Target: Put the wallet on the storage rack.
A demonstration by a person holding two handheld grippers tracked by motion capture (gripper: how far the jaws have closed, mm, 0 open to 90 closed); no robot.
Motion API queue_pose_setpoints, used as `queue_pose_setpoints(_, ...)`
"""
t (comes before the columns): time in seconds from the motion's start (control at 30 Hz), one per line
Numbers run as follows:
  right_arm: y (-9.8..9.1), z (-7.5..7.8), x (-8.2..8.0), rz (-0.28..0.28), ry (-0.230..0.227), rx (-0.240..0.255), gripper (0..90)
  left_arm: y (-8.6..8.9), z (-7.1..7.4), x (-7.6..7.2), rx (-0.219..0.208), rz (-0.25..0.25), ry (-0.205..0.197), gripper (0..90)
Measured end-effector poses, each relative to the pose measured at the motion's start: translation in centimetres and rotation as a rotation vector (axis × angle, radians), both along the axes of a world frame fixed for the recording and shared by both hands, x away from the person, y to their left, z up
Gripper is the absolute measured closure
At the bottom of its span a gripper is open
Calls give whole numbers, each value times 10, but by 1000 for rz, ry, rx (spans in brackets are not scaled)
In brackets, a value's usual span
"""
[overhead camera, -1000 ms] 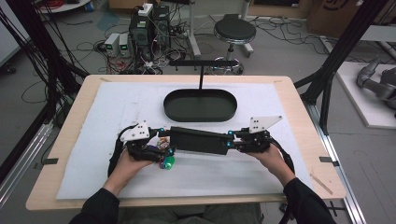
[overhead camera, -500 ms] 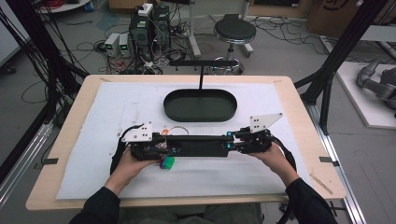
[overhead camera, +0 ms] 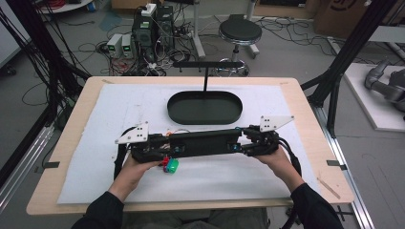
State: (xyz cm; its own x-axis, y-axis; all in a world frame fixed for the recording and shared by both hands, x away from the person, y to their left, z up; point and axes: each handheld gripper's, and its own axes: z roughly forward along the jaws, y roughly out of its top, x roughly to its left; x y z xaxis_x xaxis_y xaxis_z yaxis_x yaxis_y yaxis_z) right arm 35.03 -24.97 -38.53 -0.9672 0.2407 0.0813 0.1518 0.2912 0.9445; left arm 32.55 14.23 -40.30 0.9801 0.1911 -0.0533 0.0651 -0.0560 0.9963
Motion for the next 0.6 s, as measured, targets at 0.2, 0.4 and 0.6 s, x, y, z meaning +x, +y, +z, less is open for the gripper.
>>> queue_pose_setpoints(0.2, 2, 0, -2, 16, -11, 13, 637, 1, -1, 1, -13, 2, 6, 748)
queue_pose_setpoints(0.4, 1, 2, -4, 56, -23, 16, 759, 3, 0, 3, -6, 52, 38, 665)
queue_pose_setpoints(0.6, 1, 3, -5, 23, -53, -8, 773, 7, 5, 6, 46, 134, 91, 412)
